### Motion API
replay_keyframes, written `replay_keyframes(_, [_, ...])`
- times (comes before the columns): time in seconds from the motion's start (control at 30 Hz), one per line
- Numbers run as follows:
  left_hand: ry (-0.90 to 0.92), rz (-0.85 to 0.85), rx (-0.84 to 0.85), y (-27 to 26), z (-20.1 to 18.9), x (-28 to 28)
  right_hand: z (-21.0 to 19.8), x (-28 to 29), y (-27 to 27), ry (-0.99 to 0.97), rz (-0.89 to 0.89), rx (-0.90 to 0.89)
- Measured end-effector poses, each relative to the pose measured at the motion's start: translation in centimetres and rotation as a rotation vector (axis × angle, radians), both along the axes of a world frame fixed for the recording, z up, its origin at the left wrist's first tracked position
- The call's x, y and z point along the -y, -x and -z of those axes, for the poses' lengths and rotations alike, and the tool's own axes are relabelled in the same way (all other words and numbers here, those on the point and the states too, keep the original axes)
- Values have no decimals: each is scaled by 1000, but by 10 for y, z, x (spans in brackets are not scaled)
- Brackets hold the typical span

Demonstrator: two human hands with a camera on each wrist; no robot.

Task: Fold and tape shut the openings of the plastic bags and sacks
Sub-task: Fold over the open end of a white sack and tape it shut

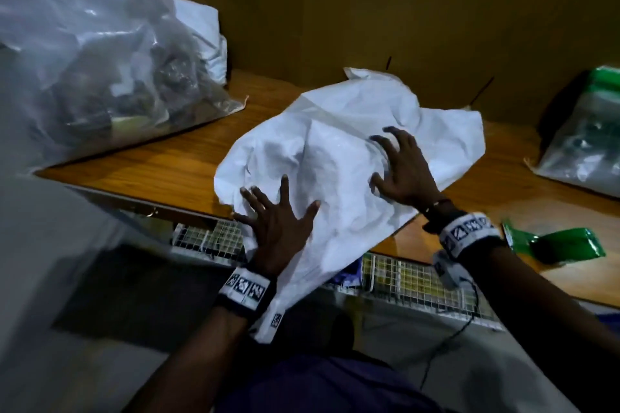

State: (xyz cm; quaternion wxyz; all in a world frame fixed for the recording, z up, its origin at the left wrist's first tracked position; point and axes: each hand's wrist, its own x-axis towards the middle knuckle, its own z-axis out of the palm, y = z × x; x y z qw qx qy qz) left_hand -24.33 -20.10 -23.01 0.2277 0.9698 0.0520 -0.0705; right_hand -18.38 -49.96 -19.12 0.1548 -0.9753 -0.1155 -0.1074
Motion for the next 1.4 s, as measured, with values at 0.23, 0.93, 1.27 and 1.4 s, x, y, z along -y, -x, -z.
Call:
replay_keyframes(0.23, [-1,-7,3,-75,35,-20,31,9,-50,102,-32,-585])
replay_keyframes(0.93, [-260,454,63,-305,21,-40,76,-83,-104,-132,562,-472])
replay_keyframes(1.27, [-278,733,314,-169,71,-71,110,-126,-32,-16,284,-188])
replay_keyframes(1.4, [-260,781,224,-189,91,-83,128,-117,-40,84,298,-244])
